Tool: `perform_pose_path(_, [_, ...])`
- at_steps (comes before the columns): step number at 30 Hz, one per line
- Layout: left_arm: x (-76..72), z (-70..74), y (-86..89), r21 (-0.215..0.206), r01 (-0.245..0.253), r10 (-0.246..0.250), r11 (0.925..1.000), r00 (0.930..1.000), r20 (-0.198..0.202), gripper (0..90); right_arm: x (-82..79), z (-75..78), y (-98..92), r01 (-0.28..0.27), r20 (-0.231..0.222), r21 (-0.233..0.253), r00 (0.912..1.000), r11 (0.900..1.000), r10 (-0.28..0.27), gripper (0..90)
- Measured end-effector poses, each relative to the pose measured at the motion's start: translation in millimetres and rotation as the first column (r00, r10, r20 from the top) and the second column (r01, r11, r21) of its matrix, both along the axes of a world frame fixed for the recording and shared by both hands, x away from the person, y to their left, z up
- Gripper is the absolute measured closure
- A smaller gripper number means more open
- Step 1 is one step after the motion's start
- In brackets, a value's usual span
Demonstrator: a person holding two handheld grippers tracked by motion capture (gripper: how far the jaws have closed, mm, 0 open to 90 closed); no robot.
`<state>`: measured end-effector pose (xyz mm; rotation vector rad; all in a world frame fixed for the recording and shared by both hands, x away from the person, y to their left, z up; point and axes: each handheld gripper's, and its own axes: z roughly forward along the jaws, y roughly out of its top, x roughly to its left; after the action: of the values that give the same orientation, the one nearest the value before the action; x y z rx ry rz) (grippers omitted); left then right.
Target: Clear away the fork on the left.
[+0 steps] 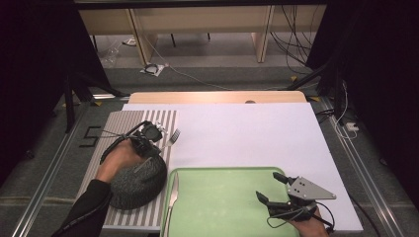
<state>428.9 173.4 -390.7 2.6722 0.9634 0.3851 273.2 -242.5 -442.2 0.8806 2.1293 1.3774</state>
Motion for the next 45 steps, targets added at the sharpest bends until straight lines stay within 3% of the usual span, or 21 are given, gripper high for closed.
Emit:
perform_pose_path(5, [-14.0,1.4,-3.9,-0.019,0.015,-0.014,0.9997,0.9999,0.006,84.5,0.1,-0.2,0.3,-0.001,0.0,0.002,1.0,1.0,0.001,20.2])
perform_pose_path(10, [-25.2,1.0,-7.0,-0.065,0.026,-0.025,0.9976,0.9996,0.013,84.5,-0.3,0.1,0.5,-0.002,-0.001,-0.002,1.0,1.0,0.002,20.2])
perform_pose_path(17, [-34.7,-2.5,-12.8,-0.08,0.026,-0.025,0.9965,0.9996,0.014,84.5,-0.7,0.5,-0.1,0.001,-0.002,0.002,1.0,1.0,-0.001,20.2])
perform_pose_path(21, [-40.9,-3.3,-17.5,-0.063,0.031,-0.03,0.9975,0.9994,0.015,84.5,-1.1,1.2,-0.8,0.004,0.0,-0.006,1.0,1.0,-0.004,20.2])
perform_pose_path(45, [-83.3,-10.3,-48.7,-0.078,0.11,-0.113,0.9909,0.9933,-0.026,84.5,-3.3,3.2,-2.1,0.008,0.014,0.0,0.9999,1.0,-0.008,20.3])
